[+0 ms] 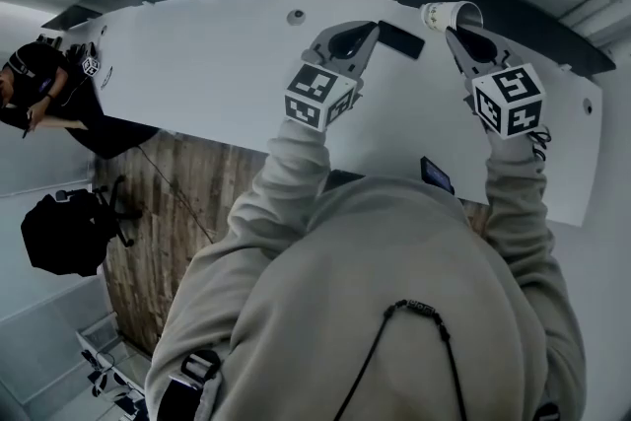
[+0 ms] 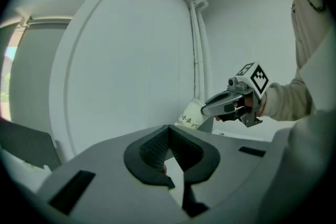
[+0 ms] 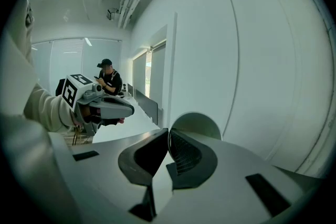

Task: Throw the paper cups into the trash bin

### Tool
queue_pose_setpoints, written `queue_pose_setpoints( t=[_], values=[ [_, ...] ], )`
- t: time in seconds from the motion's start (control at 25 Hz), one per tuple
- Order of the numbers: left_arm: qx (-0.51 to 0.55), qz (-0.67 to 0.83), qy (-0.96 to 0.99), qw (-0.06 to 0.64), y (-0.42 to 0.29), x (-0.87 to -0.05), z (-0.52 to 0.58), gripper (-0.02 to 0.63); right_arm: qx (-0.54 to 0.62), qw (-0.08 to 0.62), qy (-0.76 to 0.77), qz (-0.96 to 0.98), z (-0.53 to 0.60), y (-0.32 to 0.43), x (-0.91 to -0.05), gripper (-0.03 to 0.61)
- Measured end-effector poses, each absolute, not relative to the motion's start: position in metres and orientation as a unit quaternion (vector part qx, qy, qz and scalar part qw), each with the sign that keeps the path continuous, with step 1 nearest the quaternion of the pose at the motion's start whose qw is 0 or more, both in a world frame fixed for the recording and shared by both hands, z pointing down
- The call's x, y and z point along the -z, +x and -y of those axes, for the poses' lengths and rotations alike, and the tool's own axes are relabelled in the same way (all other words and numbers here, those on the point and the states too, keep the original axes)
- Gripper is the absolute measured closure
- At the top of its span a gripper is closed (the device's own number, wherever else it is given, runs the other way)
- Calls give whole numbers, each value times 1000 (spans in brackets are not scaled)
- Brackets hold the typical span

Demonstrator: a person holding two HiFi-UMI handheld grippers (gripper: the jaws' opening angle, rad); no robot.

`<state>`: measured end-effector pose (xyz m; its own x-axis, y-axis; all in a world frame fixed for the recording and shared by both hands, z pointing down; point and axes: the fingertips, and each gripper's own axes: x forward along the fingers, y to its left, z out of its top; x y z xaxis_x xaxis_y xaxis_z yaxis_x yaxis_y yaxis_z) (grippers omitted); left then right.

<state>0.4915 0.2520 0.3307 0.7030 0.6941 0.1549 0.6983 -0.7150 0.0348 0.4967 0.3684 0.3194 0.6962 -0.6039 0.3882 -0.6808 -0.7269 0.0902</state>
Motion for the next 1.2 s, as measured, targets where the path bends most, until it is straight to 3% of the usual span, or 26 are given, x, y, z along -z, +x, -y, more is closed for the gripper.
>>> queue_pose_setpoints(
  t=[0.28, 0.48, 0.84, 1.2],
  values=[
    [92, 316, -944, 3, 489, -351, -195, 615, -171, 108, 884, 422, -324, 515, -345, 542],
    [120, 189, -975, 2, 443, -372, -88, 615, -157, 110, 815, 547, -206, 503, -362, 543],
    [115, -74, -991, -4, 222, -357, 139, 615, -79, 156, 651, 739, 23, 329, -339, 542],
    [102, -256, -960, -47, -14, -368, 241, 615, -69, 175, 514, 837, 167, 128, -346, 543]
  ],
)
